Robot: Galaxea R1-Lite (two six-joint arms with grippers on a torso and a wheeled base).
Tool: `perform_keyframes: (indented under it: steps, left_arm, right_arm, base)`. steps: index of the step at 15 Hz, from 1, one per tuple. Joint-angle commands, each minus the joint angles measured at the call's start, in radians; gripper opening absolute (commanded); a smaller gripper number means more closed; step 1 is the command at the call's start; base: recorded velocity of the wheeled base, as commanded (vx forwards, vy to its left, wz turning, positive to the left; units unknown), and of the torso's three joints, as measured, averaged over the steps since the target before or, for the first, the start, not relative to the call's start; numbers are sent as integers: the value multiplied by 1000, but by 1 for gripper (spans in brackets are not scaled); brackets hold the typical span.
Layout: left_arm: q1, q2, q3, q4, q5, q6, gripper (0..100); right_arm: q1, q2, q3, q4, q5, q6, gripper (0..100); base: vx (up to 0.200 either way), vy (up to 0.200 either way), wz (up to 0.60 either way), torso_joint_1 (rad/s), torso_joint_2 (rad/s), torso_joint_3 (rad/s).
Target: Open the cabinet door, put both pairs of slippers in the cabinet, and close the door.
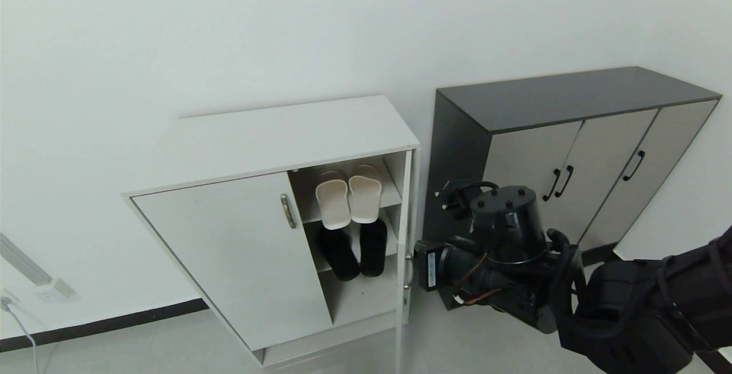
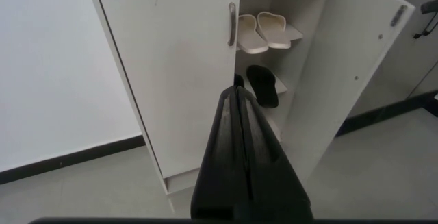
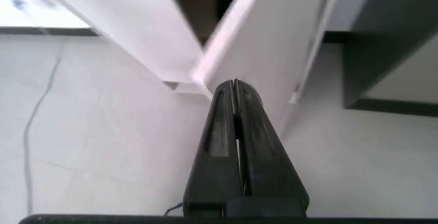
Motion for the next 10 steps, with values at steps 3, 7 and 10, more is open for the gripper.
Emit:
perform_keyframes:
  steps: [3, 7, 10]
  left_arm:
    - [0, 0, 0, 0, 0, -1, 0]
    - [0, 0, 0, 0, 0, -1, 0]
    - [0, 0, 0, 0, 0, -1, 0]
  right_arm:
    - [-10, -39, 62, -48, 73, -12, 0]
    - [-27, -71, 73, -48, 73, -52, 0]
    - [-24, -73, 81, -45, 73, -60, 0]
  base:
    - [0, 0, 0, 0, 0, 0]
    - [0, 0, 0, 0, 0, 0]
    - [0, 0, 400, 2, 2, -2]
